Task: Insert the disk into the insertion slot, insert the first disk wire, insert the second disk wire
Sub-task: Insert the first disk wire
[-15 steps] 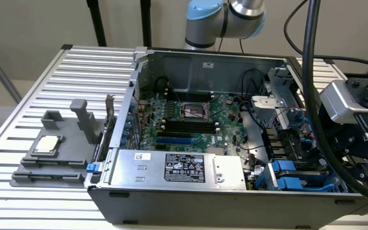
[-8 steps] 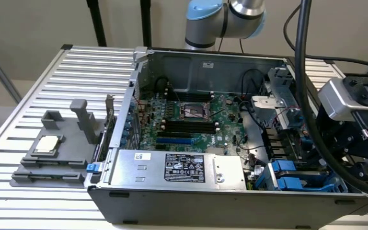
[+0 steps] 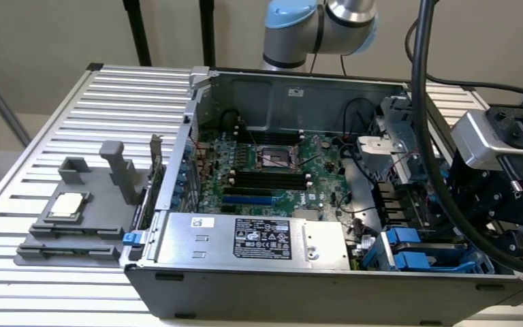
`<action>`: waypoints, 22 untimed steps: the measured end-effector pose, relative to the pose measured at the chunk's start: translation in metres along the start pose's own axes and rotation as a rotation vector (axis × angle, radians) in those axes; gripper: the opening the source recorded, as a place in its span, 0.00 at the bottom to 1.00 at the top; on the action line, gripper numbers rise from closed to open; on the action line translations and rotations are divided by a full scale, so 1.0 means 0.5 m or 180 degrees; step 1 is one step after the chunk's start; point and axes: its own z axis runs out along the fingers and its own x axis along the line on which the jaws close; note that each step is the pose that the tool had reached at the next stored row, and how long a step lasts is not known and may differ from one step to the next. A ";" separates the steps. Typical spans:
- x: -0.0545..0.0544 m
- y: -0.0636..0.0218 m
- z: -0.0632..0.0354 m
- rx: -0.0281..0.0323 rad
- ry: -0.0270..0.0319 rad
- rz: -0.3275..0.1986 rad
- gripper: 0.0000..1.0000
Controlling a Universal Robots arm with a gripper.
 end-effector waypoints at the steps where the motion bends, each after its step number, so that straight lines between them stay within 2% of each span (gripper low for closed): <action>1: 0.000 0.000 0.000 0.0000 0.0002 0.0000 0.16; 10: 0.000 0.000 0.002 0.0001 0.0043 0.0007 0.16; 22: -0.004 0.001 0.005 0.0007 0.0043 0.0022 0.16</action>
